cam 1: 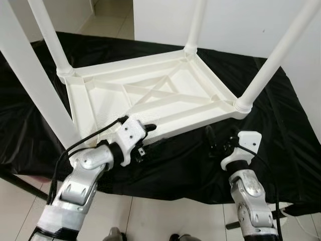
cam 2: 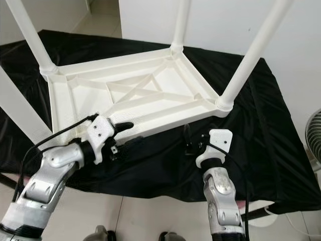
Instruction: Building children table
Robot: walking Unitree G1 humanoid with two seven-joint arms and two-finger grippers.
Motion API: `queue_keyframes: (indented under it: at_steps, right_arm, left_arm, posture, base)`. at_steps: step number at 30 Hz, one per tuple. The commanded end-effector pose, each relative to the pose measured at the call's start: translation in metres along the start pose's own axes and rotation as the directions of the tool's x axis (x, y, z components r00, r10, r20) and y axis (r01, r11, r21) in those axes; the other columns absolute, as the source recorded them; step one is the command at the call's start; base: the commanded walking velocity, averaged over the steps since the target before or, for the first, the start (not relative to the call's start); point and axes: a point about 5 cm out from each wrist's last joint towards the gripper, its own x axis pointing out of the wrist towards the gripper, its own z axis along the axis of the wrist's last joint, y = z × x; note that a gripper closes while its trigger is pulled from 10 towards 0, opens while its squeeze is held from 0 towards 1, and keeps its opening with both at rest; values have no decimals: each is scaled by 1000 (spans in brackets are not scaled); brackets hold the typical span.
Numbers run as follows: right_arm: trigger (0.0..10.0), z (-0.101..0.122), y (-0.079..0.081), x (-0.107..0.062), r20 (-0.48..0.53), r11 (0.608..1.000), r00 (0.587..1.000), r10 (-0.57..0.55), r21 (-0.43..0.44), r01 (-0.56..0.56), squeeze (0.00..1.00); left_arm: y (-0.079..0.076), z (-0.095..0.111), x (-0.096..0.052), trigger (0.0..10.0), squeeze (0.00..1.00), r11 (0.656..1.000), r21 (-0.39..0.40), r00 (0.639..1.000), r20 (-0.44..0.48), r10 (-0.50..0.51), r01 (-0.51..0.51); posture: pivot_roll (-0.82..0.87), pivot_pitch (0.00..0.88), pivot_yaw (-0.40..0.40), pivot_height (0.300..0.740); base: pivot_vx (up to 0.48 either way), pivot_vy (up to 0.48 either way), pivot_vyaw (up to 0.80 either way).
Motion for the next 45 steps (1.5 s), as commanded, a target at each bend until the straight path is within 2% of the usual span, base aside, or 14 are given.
queue_keyframes:
  at_steps: [1,4,6,10,16,18,21,32,36,38,39,41,43,45]
  right_arm:
    - [10000,-2,0,2,2,1000,1000,12,5,-12,0]
    - [10000,-2,4,11,6,999,999,46,6,-46,0]
    - [10000,-2,4,11,6,999,999,46,6,-46,0]
    - [10000,-2,6,18,7,997,997,76,5,-76,0]
    - [10000,-5,14,31,1,990,990,140,10,-140,0]
    - [10000,-5,14,31,1,990,990,140,10,-140,0]
    - [10000,-9,22,38,-6,983,983,181,20,-181,0]
    - [10000,-12,27,45,-12,974,974,225,24,-225,0]
    - [10000,-14,28,46,-8,971,971,238,25,-237,0]
    - [10000,-15,29,47,-6,970,970,241,26,-241,0]
    - [10000,-15,29,47,-6,970,970,241,26,-241,0]
    - [10000,-16,30,47,-4,970,970,243,27,-243,0]
    - [10000,-16,30,47,-4,970,970,243,27,-243,0]
    - [10000,-16,30,46,1,970,970,243,29,-243,0]
  left_arm:
    - [2,4,-9,10000,0,993,-5,993,2,120,-120]
    - [-3,6,-25,10000,0,990,-28,990,-11,138,-139]
    - [-3,6,-25,10000,0,990,-28,990,-11,138,-139]
    - [-5,8,-37,10000,0,987,-28,987,-32,158,-159]
    - [-15,14,-76,10000,0,981,-51,979,-93,180,-185]
    - [-15,14,-76,10000,0,981,-51,979,-93,180,-185]
    - [-19,15,-97,10000,0,980,-67,972,-155,176,-188]
    - [-23,15,-132,10000,0,981,-68,948,-278,155,-181]
    - [-20,15,-157,10000,0,982,-57,912,-385,144,-179]
    - [-9,14,-172,10000,0,976,-18,878,-442,187,-217]
    - [-9,14,-172,10000,0,976,-18,878,-442,187,-217]
    - [4,10,-185,10000,0,966,29,839,-490,238,-257]
    - [4,10,-185,10000,0,966,29,839,-490,238,-257]
    - [23,6,-199,10000,0,946,113,781,-539,316,-304]
  posture:
    - [186,117,-74,740]
    - [205,120,-86,740]
    - [205,120,-86,740]
    - [240,124,-105,740]
    - [309,135,-142,740]
    - [309,135,-142,740]
    - [344,141,-163,740]
    - [375,145,-181,740]
    - [380,144,-180,740]
    - [384,141,-177,740]
    - [384,141,-177,740]
    - [381,138,-174,740]
    - [381,138,-174,740]
    - [379,134,-171,740]
  base:
    - [0,0,0]
    - [0,0,0]
    - [0,0,0]
    - [0,0,0]
    - [0,0,0]
    - [0,0,0]
    - [0,0,0]
    - [0,0,0]
    - [0,0,0]
    - [0,0,0]
    - [0,0,0]
    - [0,0,0]
    - [0,0,0]
    - [0,0,0]
